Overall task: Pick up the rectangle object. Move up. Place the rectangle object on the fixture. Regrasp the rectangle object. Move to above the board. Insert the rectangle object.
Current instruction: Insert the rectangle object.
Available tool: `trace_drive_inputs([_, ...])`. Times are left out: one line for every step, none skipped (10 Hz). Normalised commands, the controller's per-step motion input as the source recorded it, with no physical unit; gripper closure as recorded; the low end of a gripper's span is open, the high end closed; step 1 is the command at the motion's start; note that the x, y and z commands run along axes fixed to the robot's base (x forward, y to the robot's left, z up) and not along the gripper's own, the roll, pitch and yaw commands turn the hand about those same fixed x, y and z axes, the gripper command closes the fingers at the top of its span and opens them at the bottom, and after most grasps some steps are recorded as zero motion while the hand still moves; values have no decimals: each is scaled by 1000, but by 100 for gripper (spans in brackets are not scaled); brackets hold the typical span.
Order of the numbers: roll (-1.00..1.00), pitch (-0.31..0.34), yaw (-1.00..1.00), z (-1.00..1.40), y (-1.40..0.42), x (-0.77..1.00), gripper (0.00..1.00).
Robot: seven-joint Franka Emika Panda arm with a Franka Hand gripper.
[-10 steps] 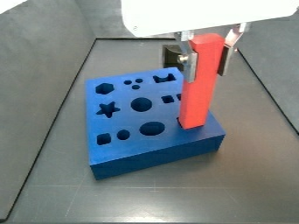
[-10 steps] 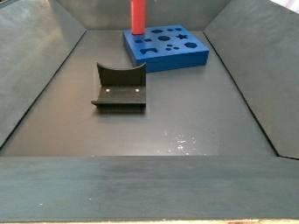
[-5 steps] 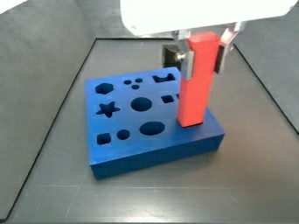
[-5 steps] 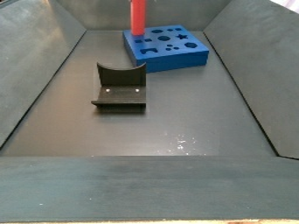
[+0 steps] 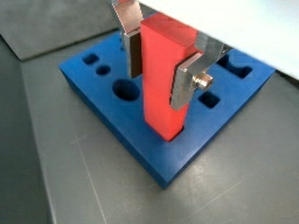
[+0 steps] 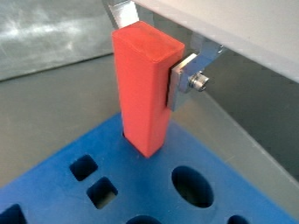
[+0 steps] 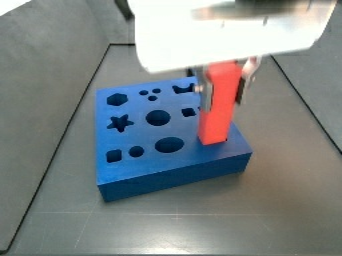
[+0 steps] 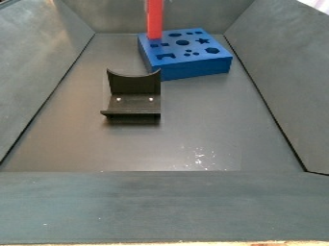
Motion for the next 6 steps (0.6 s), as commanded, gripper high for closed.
trace_drive_inputs([280,-177,17,-929,-91,0,100])
trace_drive_inputs([-134,-31,0,0,43,0,100])
trace_drive_inputs([0,49,0,0,0,0,100])
trace_drive_inputs([0,-14,0,0,0,0,100])
trace_drive_inputs([0,0,0,0,0,0,0])
trace_drive_inputs([0,0,0,0,0,0,0])
